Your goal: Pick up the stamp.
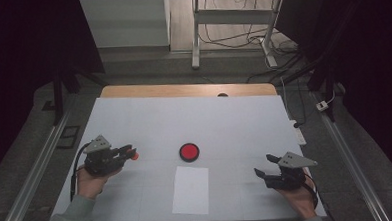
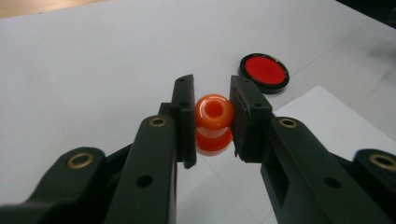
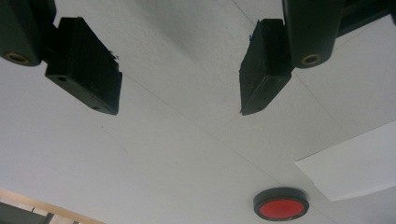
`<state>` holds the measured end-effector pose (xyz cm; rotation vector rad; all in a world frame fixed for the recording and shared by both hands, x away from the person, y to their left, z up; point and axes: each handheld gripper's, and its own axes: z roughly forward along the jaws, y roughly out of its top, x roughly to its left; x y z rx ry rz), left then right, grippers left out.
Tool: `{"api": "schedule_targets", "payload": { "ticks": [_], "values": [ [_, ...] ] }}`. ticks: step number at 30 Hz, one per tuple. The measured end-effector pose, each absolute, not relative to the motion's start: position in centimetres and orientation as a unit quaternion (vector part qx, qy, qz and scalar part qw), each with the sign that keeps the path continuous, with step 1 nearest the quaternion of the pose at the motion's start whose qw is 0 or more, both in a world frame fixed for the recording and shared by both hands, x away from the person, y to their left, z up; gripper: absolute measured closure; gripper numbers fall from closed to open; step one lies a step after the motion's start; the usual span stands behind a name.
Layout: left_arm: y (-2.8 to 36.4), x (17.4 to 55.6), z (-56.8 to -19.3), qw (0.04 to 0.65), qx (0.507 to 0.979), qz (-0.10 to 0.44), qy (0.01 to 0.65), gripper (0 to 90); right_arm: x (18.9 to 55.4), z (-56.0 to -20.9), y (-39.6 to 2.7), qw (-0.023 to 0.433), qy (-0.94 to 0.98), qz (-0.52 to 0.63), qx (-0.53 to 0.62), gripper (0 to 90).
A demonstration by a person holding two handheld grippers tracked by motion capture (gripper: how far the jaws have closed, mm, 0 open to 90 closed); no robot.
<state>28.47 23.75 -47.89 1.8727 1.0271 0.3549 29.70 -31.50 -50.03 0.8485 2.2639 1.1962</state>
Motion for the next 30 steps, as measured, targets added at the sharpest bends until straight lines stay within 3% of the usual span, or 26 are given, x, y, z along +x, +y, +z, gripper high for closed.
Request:
{"api": "schedule_targets", "payload": {
  "ticks": [30],
  "values": [
    [18.3,28.5,-47.3,0.493,0.784,0.095,0.363,72.2,29.7,-50.1,-31.5,0.220,0.822,0.427,0.305,29.8]
  ]
}}
